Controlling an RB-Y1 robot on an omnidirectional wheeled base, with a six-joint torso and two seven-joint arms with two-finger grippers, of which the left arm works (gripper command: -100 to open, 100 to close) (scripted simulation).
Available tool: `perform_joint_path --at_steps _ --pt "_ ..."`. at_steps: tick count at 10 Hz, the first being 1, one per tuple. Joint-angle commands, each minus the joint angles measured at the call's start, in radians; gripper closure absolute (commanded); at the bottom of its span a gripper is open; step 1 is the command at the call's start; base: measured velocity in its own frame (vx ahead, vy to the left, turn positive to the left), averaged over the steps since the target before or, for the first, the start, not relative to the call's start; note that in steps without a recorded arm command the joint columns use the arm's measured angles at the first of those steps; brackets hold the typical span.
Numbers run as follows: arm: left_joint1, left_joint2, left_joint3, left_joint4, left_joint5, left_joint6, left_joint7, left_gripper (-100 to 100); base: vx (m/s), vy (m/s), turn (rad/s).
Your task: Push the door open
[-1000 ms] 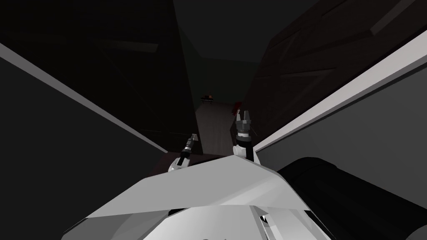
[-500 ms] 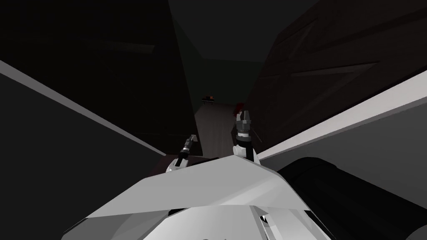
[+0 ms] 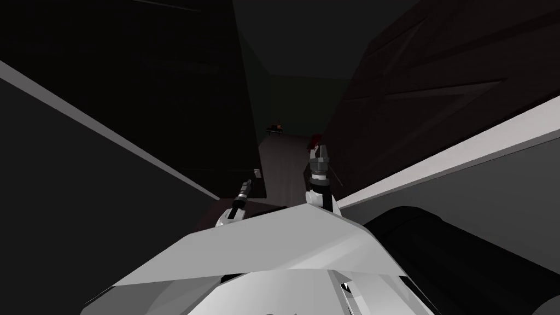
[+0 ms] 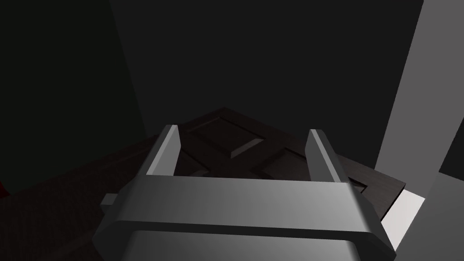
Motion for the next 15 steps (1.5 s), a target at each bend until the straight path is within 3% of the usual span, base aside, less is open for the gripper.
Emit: perform_joint_path --at_steps 1,4,5,10,15 --pt "0.004 -0.003 -0.002 -0.002 0.000 -0.003 0.004 -100 -0.202 0.025 0.026" --pt "0.011 -0.029 -0.007 -0.009 0.000 -0.008 0.013 -100 -0.221 -0.007 0.032" --pt "0.007 -0.023 -0.005 -0.007 0.000 -0.004 0.011 -100 -0.082 0.000 0.000" --pt "0.007 -0.007 0.005 0.002 0.005 -0.017 0.000 -100 0.163 -0.046 -0.021" --pt "0.007 -0.021 0.015 0.009 0.010 -0.029 -0.011 -100 0.183 -0.043 -0.022"
